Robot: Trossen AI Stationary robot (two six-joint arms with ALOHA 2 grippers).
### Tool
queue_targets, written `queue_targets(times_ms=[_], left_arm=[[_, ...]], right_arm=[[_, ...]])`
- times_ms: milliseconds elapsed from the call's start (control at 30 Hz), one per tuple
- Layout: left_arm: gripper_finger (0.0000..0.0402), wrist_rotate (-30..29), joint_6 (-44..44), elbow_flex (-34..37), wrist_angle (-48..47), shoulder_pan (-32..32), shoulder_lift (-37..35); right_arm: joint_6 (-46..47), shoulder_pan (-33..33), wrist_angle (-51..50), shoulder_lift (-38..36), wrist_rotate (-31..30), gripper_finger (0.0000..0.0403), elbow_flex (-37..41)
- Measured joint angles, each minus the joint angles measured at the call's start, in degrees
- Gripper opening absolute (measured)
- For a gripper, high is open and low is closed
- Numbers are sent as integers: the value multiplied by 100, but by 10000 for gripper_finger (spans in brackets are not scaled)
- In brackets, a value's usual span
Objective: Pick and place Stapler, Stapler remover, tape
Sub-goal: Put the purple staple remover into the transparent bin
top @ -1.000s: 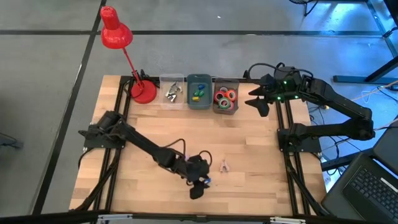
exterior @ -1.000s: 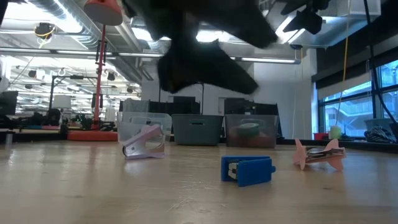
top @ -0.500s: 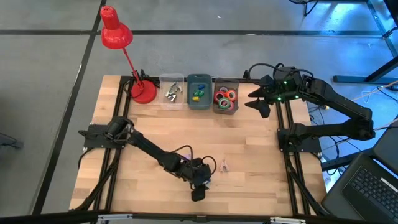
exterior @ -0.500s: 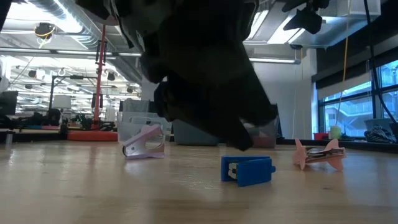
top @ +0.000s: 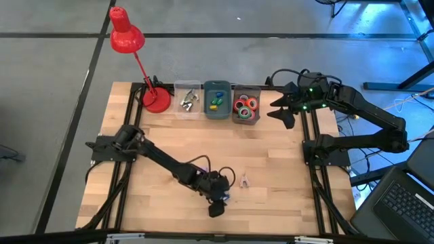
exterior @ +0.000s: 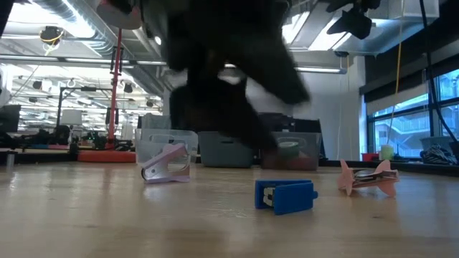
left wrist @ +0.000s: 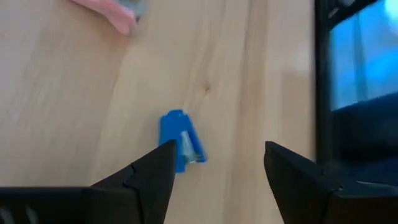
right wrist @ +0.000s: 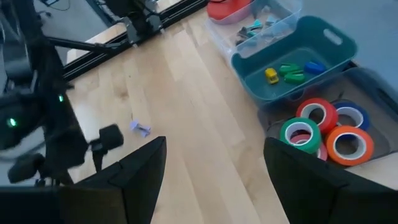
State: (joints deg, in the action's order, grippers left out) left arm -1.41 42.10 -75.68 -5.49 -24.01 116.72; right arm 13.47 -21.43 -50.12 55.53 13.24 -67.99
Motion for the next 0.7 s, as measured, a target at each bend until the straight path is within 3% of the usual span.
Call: queue_targets(times_ms=[100,267,400,700], left_arm=[[230,-50,442,-15,-700,55,-371],[218,-1137,929,-3,-2174,-82,-772],[211,-1554,1127,1,-3015,-221,-824],[212,-1994,1123,452,-3275,-173,-771]], right_arm=[[-28,-1,-98,1,100,273,0],[-45,-2,-202,1,113,273,-2],[-57,-2,-234,0,111,273,-1],[-126,-2,-218,0,98,273,-2]])
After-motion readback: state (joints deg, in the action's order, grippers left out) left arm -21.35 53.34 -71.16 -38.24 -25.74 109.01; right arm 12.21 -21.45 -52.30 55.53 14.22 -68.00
